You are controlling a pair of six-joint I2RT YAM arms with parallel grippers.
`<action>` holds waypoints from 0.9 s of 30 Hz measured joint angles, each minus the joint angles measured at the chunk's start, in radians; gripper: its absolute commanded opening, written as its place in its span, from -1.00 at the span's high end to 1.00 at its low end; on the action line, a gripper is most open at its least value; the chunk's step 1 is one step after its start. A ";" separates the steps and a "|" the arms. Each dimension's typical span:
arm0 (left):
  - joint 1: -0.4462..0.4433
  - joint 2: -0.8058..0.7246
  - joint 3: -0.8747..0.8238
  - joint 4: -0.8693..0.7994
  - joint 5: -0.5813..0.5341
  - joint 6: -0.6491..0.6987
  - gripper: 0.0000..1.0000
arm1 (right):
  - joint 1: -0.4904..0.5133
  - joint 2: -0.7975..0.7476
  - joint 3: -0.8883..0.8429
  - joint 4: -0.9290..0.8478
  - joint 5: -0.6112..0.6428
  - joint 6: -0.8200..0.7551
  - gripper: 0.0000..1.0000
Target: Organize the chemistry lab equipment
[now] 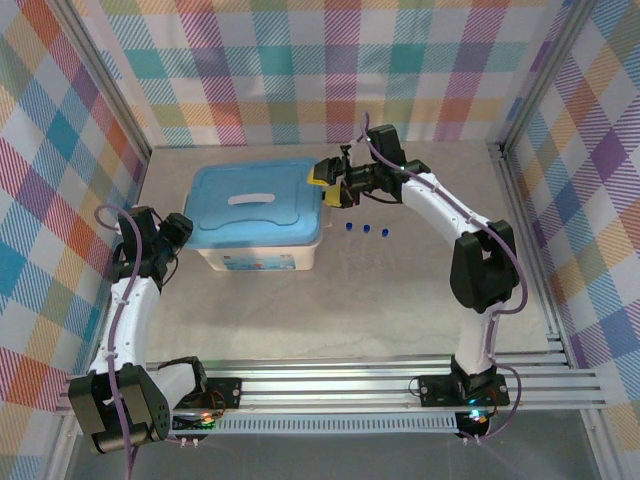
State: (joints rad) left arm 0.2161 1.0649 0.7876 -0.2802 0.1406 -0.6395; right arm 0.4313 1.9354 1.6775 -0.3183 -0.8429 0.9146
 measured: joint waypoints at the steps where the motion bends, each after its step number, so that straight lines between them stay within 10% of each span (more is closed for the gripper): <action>1: 0.000 0.000 0.000 0.000 0.000 0.000 -0.01 | 0.000 0.000 0.000 -0.012 0.006 -0.010 -0.32; 27: -0.045 -0.032 -0.037 0.029 -0.026 -0.018 -0.01 | 0.010 -0.036 0.082 -0.143 0.072 -0.134 -0.38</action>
State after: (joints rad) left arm 0.1711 1.0328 0.7502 -0.2508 0.1143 -0.6575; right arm 0.4416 1.8992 1.7592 -0.4618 -0.7708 0.7803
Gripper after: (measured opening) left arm 0.503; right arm 0.688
